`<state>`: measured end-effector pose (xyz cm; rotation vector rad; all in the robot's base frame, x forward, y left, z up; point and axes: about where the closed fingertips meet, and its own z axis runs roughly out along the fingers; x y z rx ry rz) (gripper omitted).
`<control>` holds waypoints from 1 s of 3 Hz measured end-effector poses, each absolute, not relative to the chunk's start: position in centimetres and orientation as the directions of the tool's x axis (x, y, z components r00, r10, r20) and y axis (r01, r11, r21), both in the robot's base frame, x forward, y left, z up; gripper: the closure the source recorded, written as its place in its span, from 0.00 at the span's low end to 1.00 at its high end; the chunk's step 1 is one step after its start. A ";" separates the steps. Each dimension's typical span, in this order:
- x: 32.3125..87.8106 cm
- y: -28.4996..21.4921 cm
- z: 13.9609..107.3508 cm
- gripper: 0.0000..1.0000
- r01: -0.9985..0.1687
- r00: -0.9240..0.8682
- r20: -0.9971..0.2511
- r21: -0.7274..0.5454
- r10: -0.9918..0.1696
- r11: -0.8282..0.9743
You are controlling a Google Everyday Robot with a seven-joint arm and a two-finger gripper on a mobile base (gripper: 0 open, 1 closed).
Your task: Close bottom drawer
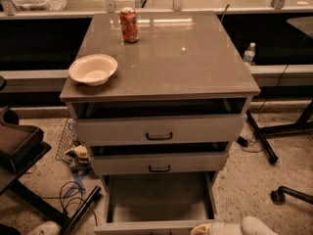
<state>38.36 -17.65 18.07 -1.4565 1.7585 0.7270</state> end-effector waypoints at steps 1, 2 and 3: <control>43.7 -14.9 19.0 1.00 -0.988 -0.014 -0.792 -0.082 -0.610 0.128; 43.9 -14.8 18.9 1.00 -0.988 -0.014 -0.793 -0.082 -0.609 0.130; 45.9 -14.3 17.9 1.00 -0.987 -0.018 -0.799 -0.083 -0.602 0.140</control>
Offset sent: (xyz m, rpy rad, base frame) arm 0.0854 0.0418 0.0023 -0.0799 -0.0635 0.1056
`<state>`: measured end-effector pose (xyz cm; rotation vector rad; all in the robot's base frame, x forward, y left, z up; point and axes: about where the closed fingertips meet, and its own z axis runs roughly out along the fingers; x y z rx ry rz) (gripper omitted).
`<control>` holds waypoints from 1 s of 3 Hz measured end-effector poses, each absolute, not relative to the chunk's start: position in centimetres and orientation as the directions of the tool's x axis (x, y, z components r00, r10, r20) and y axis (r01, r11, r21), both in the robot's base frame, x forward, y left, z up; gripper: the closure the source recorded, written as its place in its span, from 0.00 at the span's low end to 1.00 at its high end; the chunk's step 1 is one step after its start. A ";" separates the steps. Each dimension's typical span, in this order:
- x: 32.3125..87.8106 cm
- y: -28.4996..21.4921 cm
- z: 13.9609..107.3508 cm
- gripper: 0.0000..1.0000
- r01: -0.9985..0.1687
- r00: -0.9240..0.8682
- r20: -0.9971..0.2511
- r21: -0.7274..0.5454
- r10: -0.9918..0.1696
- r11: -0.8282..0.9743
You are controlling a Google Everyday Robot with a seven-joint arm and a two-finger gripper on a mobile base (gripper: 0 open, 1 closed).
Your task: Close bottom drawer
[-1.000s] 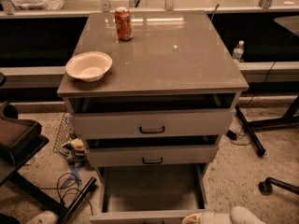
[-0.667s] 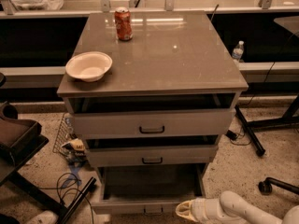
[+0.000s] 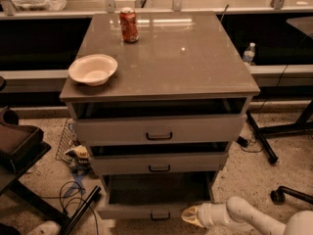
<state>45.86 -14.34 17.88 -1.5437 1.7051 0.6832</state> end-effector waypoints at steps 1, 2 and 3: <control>47.0 -14.3 17.4 1.00 -0.986 -0.019 -0.801 -0.084 -0.599 0.143; 50.5 -14.0 16.2 1.00 -0.985 -0.020 -0.807 -0.085 -0.591 0.149; 50.3 -14.0 16.2 1.00 -0.985 -0.020 -0.807 -0.085 -0.591 0.149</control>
Offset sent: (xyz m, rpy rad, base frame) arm 0.1461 0.0061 -0.0494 0.0331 -0.0157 -0.0273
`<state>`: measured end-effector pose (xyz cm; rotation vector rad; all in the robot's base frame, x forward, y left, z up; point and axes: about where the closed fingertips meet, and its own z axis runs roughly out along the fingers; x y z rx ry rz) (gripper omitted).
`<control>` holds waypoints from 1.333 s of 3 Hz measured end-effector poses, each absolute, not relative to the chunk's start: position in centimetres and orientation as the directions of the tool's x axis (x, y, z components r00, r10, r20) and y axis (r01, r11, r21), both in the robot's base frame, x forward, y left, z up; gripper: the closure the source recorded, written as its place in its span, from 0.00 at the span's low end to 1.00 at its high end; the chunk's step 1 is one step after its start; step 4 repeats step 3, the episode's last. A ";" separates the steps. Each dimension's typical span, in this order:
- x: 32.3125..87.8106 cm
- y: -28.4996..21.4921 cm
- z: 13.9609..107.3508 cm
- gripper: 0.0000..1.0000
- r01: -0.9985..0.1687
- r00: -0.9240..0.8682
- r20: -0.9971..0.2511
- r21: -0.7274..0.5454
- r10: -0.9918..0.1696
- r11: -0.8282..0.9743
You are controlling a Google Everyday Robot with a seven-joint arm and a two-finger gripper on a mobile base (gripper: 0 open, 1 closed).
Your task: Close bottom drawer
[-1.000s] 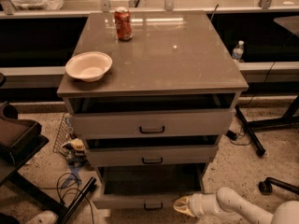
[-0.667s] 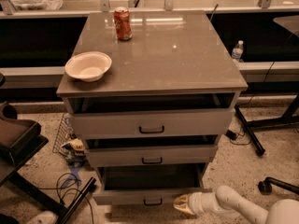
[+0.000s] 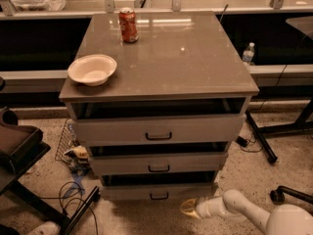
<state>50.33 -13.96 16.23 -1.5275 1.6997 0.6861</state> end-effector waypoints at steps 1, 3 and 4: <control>52.3 -13.9 15.7 1.00 -0.985 -0.016 -0.808 -0.089 -0.589 0.149; 58.8 -13.6 14.3 1.00 -0.984 -0.001 -0.816 -0.104 -0.578 0.148; 58.8 -13.6 14.3 1.00 -0.984 -0.001 -0.816 -0.104 -0.578 0.148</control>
Offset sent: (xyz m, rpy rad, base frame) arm 0.1429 -0.0029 -0.0297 0.0123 -0.0374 -0.0063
